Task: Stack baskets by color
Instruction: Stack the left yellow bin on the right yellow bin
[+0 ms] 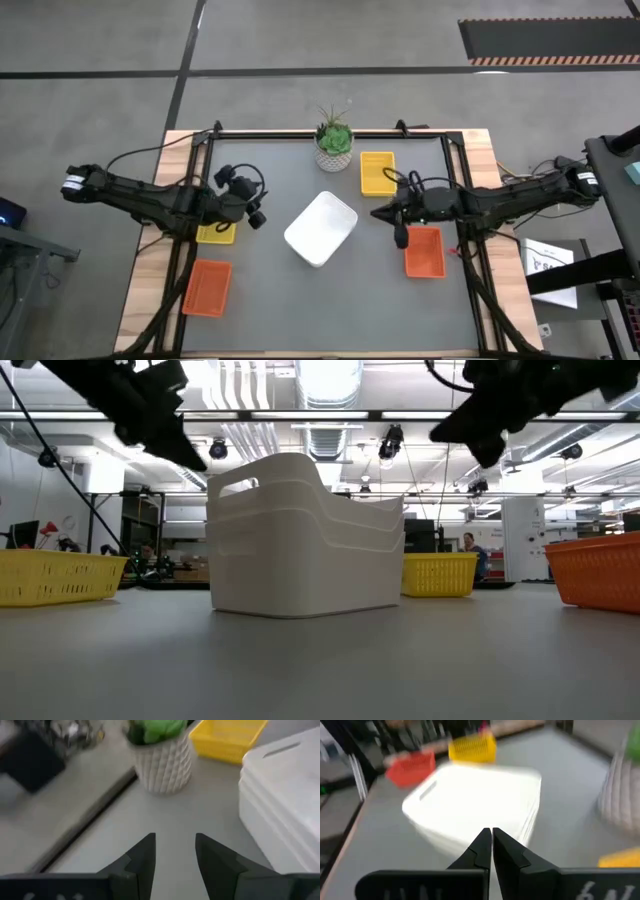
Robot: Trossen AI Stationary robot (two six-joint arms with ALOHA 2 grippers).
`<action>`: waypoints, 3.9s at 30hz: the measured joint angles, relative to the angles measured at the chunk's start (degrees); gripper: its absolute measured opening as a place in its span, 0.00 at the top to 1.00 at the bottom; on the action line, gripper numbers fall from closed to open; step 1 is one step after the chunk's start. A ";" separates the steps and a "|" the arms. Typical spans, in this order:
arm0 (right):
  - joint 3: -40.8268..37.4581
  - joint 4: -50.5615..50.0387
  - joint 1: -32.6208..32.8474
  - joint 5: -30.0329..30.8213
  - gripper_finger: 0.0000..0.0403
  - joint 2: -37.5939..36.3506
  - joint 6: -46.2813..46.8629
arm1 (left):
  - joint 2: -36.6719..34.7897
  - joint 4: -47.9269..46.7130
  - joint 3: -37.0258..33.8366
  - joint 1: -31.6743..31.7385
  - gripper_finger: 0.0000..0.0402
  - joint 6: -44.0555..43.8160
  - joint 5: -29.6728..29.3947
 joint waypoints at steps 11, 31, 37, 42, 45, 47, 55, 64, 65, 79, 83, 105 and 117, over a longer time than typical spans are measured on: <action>18.65 -48.21 6.55 -0.55 0.98 8.08 33.67 | 0.00 11.30 -0.11 -0.02 0.69 15.97 -0.01; 27.21 -46.66 10.91 19.43 0.62 21.79 4.79 | 1.79 16.76 -1.20 -0.66 0.69 10.39 6.54; 23.55 -30.30 10.93 20.75 0.58 19.53 -15.34 | 1.79 16.08 -1.14 -4.83 0.69 -2.04 11.91; 22.26 -23.00 10.91 20.98 0.58 15.98 -24.37 | 2.14 11.71 0.29 -8.63 0.70 -17.20 13.75; 22.25 -21.36 10.91 19.71 0.58 13.84 -27.24 | 3.99 4.43 2.28 -10.73 0.73 -27.85 15.63; 22.25 -20.80 10.91 19.51 0.58 12.63 -28.42 | 6.36 -4.33 5.01 -11.77 0.75 -35.93 18.32; 21.69 -20.89 10.91 19.43 0.58 10.65 -29.87 | 16.11 -46.35 12.89 -11.75 0.80 -60.09 26.03; 19.39 -17.66 10.91 19.33 0.58 10.71 -31.66 | 17.57 -43.02 5.88 -8.92 0.73 -60.58 31.50; 19.08 -17.20 10.91 19.33 0.58 10.71 -31.94 | 17.15 -43.04 5.77 -8.83 0.71 -60.62 31.50; 18.30 -16.37 10.91 19.42 0.58 10.69 -32.20 | 13.92 -31.57 0.18 -8.29 0.52 -59.22 28.42; 18.30 -16.37 10.91 19.51 0.58 10.69 -32.20 | 15.93 -31.04 -2.09 -7.72 0.57 -62.19 28.14; 15.85 -12.82 10.88 12.03 0.58 10.67 -26.14 | 14.51 -34.33 23.14 -8.67 1.00 -11.02 19.04; 15.85 0.25 10.79 10.70 0.55 10.71 -39.14 | 7.35 -11.29 25.79 -9.07 1.00 38.02 50.21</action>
